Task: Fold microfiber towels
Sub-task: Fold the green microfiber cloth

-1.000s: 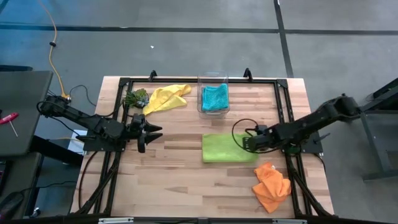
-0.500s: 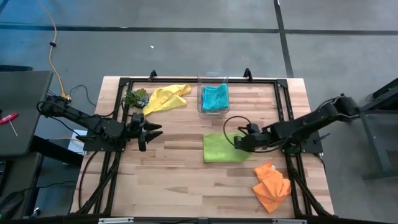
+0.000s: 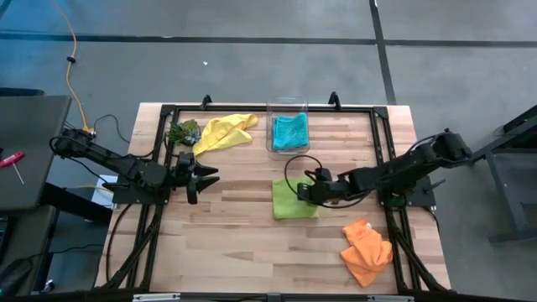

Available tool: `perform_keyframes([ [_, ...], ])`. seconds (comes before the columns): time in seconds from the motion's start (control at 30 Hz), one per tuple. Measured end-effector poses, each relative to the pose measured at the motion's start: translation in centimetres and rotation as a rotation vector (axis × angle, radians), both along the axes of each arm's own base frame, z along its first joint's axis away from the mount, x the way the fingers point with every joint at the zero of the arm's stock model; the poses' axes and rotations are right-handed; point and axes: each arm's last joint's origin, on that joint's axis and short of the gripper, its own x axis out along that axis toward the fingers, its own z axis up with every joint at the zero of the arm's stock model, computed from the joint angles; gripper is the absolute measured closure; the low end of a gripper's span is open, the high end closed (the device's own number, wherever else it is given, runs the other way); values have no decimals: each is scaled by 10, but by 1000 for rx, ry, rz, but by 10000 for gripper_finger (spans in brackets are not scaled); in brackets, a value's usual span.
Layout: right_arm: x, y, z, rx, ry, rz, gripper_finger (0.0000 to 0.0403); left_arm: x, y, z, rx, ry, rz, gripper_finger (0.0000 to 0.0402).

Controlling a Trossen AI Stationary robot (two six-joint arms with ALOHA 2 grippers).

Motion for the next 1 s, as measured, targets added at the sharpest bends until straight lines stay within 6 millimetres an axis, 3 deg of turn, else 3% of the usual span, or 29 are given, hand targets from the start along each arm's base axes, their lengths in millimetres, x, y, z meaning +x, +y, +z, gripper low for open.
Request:
perform_keyframes([
  [0.57,17,2,-8,16,-28,-27,390,0,0,-1,3,11,0,232],
  [1.0,36,-12,10,18,-276,-34,214,0,0,-1,3,11,0,232],
])
